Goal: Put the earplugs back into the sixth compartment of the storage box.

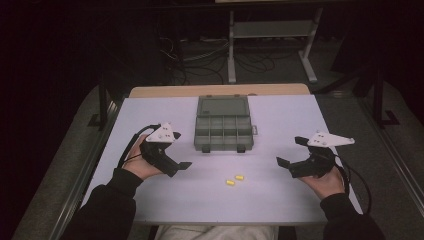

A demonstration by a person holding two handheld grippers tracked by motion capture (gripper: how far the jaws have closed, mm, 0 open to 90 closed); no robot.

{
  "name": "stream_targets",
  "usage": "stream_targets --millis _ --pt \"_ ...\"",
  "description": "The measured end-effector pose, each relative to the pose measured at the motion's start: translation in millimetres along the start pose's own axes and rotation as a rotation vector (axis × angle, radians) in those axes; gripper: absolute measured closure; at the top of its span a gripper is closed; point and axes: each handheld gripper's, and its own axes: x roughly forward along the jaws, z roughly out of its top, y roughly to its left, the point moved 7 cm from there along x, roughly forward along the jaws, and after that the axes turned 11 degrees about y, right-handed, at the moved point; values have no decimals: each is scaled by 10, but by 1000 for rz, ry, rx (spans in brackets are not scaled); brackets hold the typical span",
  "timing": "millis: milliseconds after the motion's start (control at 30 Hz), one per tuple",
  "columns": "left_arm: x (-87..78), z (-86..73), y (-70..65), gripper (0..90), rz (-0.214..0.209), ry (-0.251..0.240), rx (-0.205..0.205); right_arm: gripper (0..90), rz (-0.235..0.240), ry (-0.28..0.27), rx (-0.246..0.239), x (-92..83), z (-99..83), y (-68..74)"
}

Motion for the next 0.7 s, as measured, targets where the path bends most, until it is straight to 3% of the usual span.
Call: stream_targets --millis 233,700 --pt "140 92 -82 0 -37 27 39 0 5 6 -4 6 -4 16" --pt "365 180 -180 0 -79 71 75 0 10 21 -11 29 -14 31"
